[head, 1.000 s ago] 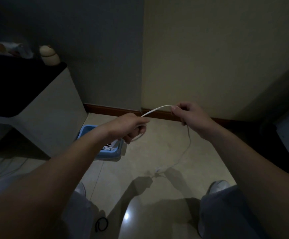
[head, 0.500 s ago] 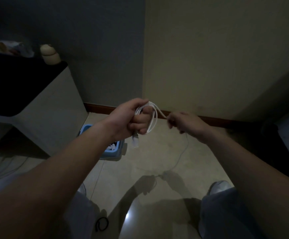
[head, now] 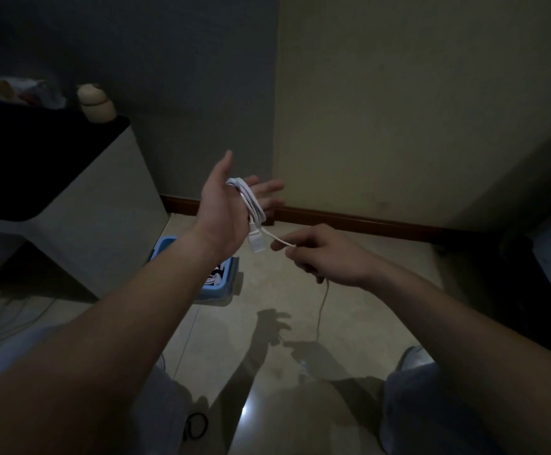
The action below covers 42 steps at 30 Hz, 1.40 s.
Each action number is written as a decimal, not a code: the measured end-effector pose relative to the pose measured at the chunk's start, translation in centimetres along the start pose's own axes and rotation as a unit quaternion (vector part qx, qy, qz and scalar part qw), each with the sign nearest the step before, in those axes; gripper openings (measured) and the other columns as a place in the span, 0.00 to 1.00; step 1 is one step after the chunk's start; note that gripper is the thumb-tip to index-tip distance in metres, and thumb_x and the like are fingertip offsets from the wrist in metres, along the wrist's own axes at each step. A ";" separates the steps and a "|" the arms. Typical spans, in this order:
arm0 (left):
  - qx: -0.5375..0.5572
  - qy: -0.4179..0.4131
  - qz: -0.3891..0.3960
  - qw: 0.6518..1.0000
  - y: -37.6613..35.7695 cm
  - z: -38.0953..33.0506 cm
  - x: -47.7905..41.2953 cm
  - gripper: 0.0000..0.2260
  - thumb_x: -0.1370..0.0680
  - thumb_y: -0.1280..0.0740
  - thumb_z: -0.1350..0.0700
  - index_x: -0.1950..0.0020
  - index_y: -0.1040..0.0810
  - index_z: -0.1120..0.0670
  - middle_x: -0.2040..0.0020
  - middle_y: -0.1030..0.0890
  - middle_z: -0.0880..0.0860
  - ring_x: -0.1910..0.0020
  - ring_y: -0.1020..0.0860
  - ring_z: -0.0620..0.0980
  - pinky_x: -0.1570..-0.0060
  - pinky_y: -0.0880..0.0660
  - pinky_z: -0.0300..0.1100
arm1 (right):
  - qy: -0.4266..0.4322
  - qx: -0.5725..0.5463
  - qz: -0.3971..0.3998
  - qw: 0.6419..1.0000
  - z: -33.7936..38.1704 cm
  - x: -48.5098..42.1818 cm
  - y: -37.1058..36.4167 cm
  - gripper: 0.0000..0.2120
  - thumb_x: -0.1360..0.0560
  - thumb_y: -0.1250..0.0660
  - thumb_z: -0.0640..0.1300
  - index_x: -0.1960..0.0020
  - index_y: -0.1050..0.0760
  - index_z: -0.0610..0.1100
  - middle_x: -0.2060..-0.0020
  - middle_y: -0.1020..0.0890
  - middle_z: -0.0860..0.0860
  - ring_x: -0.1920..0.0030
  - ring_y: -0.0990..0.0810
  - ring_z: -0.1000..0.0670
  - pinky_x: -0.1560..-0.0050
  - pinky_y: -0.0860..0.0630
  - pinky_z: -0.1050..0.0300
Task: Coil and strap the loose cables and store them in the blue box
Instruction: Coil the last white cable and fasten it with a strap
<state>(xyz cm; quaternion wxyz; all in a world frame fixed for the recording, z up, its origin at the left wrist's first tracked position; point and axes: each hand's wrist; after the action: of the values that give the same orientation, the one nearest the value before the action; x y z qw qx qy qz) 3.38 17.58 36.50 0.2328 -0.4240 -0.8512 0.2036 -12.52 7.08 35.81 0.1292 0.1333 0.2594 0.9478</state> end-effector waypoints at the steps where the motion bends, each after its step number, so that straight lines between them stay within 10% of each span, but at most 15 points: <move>1: -0.022 0.008 -0.006 1.000 -0.3 0.0 0.1 0.31 0.20 0.44 0.35 0.34 0.34 0.62 0.47 0.15 0.63 0.50 0.15 0.61 0.39 0.27 0.55 | 0.007 -0.005 -0.013 1.000 0.2 0.0 -0.1 0.11 0.19 0.37 0.42 0.42 0.17 0.47 0.74 0.27 0.56 0.72 0.30 0.55 0.68 0.28 0.54; 9: -0.167 0.054 0.040 0.984 -3.0 1.0 1.2 0.32 0.16 0.52 0.42 0.58 0.18 0.63 0.70 0.19 0.58 0.73 0.20 0.51 0.73 0.25 0.34 | 0.036 -0.088 -0.118 0.988 0.4 0.0 0.2 0.10 0.22 0.29 0.45 0.59 0.17 0.40 0.74 0.25 0.58 0.75 0.31 0.57 0.71 0.32 0.60; 17: -0.372 0.044 0.154 0.914 -2.7 2.5 1.7 0.36 0.18 0.59 0.37 0.44 0.26 0.67 0.68 0.26 0.62 0.73 0.29 0.53 0.68 0.33 0.44 | 0.075 -0.101 -0.201 0.972 -0.2 -0.3 1.8 0.11 0.29 0.22 0.46 0.64 0.21 0.45 0.70 0.17 0.51 0.68 0.22 0.57 0.66 0.29 0.65; 30: -0.265 0.064 0.138 0.952 -3.8 1.8 2.3 0.19 0.15 0.50 0.51 0.62 0.32 0.56 0.78 0.42 0.48 0.80 0.45 0.45 0.69 0.45 0.45 | 0.038 -0.111 -0.162 0.980 -3.5 -1.7 3.1 0.15 0.18 0.35 0.45 0.64 0.22 0.49 0.71 0.27 0.55 0.69 0.31 0.57 0.66 0.35 0.60; 42: 0.121 0.035 0.044 0.991 -2.6 0.3 1.7 0.16 0.16 0.46 0.46 0.59 0.32 0.53 0.72 0.37 0.48 0.74 0.38 0.45 0.64 0.32 0.39 | -0.055 -0.015 -0.049 0.997 -2.5 -1.6 1.4 0.16 0.17 0.41 0.43 0.63 0.26 0.44 0.70 0.30 0.49 0.72 0.34 0.51 0.63 0.31 0.52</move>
<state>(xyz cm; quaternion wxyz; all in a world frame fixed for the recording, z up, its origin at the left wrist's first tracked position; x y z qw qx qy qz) 0.63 17.48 38.10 0.3031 -0.4371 -0.7918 0.3001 -12.08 4.24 34.14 0.1917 0.1699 0.2436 0.9354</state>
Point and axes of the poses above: each hand's wrist, its own x-axis away from the middle knuckle, its own y-axis out of the back of the hand, z = x × y
